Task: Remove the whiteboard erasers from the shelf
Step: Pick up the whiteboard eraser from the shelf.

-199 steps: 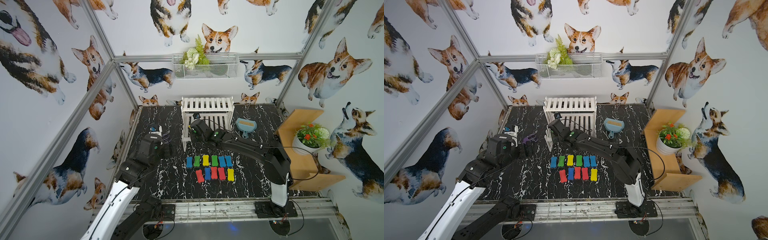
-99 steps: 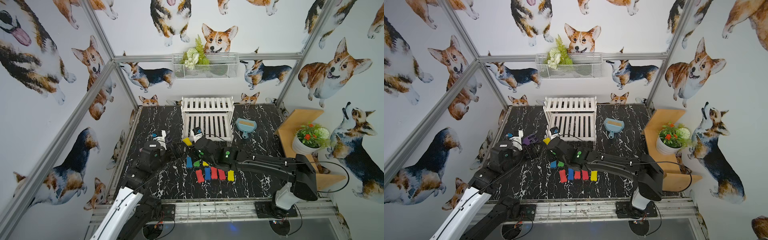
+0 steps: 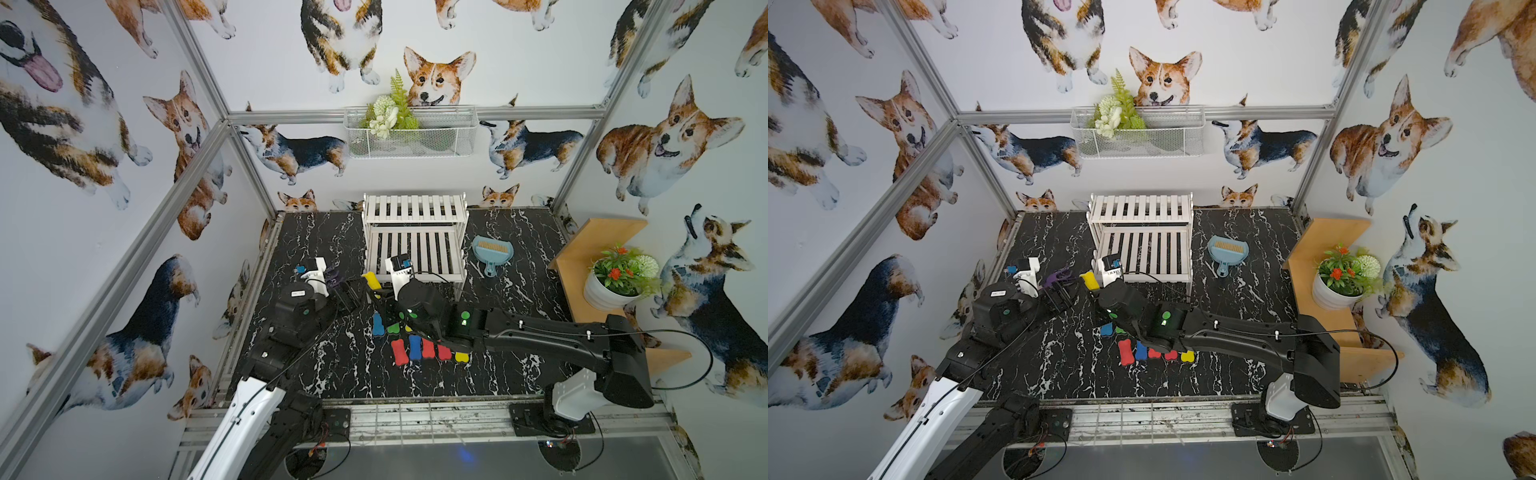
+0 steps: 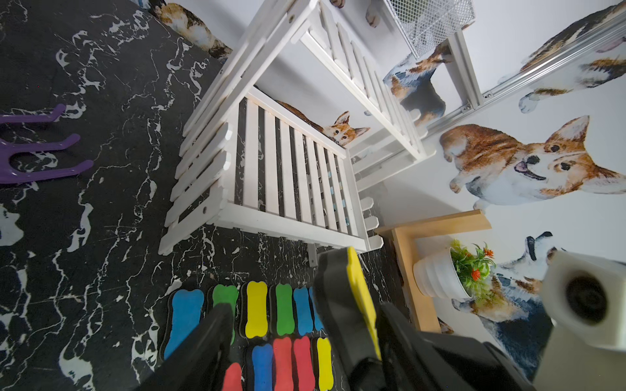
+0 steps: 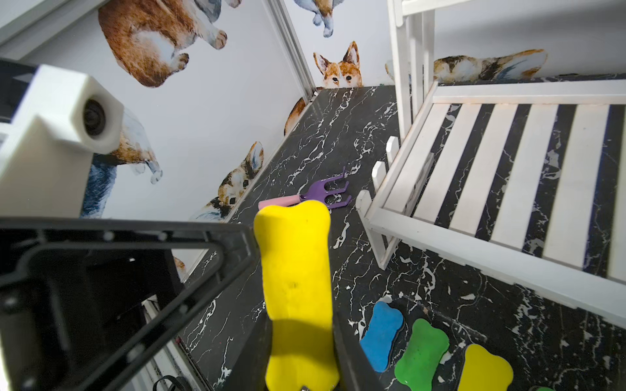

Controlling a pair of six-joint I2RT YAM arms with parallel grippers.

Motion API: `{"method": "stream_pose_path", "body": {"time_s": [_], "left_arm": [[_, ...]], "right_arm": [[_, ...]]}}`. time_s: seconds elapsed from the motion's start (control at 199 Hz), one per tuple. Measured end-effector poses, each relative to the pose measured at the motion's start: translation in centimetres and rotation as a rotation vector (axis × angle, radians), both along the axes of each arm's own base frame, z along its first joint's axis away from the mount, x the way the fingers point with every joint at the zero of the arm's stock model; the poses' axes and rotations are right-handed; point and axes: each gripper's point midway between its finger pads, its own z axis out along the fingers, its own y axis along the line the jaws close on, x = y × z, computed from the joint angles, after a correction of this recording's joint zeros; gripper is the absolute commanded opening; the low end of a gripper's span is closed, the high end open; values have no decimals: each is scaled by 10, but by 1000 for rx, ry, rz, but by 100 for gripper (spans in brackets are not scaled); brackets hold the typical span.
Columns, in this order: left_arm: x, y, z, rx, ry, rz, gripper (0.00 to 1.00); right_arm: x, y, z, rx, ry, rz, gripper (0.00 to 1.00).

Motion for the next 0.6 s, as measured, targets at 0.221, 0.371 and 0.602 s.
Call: {"method": "stream_pose_path", "body": {"time_s": [0.221,0.371,0.602], "left_arm": [[6,-5,10,-63,-21,-24,52],[6,-11,19,-101,-42,-53,46],[5,-15,25,-132,-48,-73,43]], "right_arm": [[-7,5,-1,28,2,30,17],[-10,8,2,58,2,47,17],[-9,10,9,93,-5,42,17]]}}
